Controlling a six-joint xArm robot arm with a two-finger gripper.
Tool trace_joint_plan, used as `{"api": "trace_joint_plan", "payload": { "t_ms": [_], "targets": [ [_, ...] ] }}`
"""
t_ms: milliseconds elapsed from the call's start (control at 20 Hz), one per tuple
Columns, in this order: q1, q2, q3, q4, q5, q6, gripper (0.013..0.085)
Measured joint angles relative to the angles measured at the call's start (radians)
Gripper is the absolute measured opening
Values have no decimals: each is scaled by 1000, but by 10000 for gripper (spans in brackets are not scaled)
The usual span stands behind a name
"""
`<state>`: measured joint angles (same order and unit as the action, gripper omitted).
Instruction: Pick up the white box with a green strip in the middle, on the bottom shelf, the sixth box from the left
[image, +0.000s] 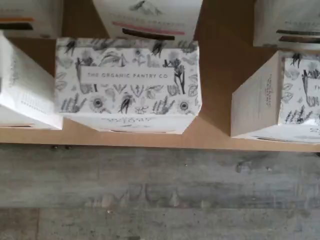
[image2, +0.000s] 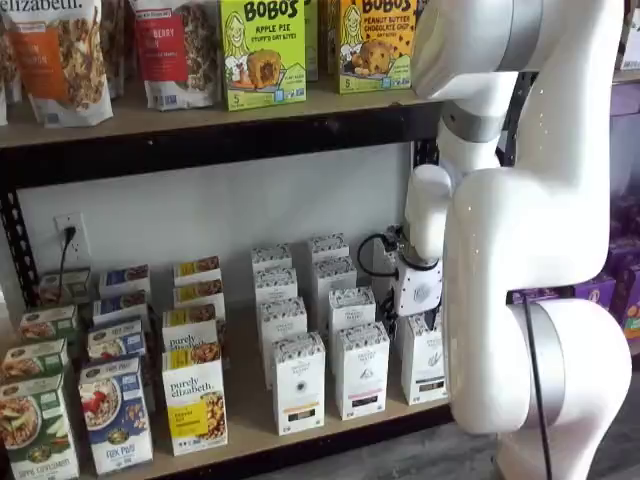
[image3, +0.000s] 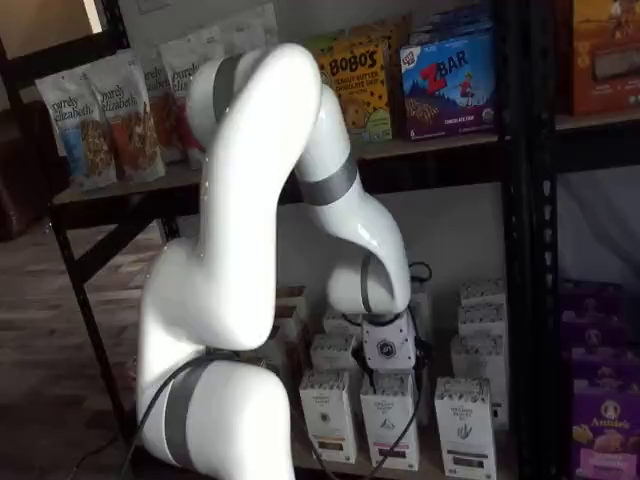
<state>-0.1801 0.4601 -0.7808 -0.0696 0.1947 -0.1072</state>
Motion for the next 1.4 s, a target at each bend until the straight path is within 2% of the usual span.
{"api": "trace_joint_plan", "payload": {
  "t_ms": [100,200,300,450,650,900,1150,1400],
  "targets": [
    [0,23,-28,55,17,-54,850],
    [-9,57,-67,71,34,-78,850],
    [-24,94,-112,20,57,-44,850],
    [-41,149,-168,52,62,-93,850],
    [-68,210,-234,38,51,-105,850],
    [-92,280,-323,65,43,-154,850],
    [-109,323,-392,30,65,-138,850],
    [-120,347,-431,26,73,-144,850]
  ]
}}
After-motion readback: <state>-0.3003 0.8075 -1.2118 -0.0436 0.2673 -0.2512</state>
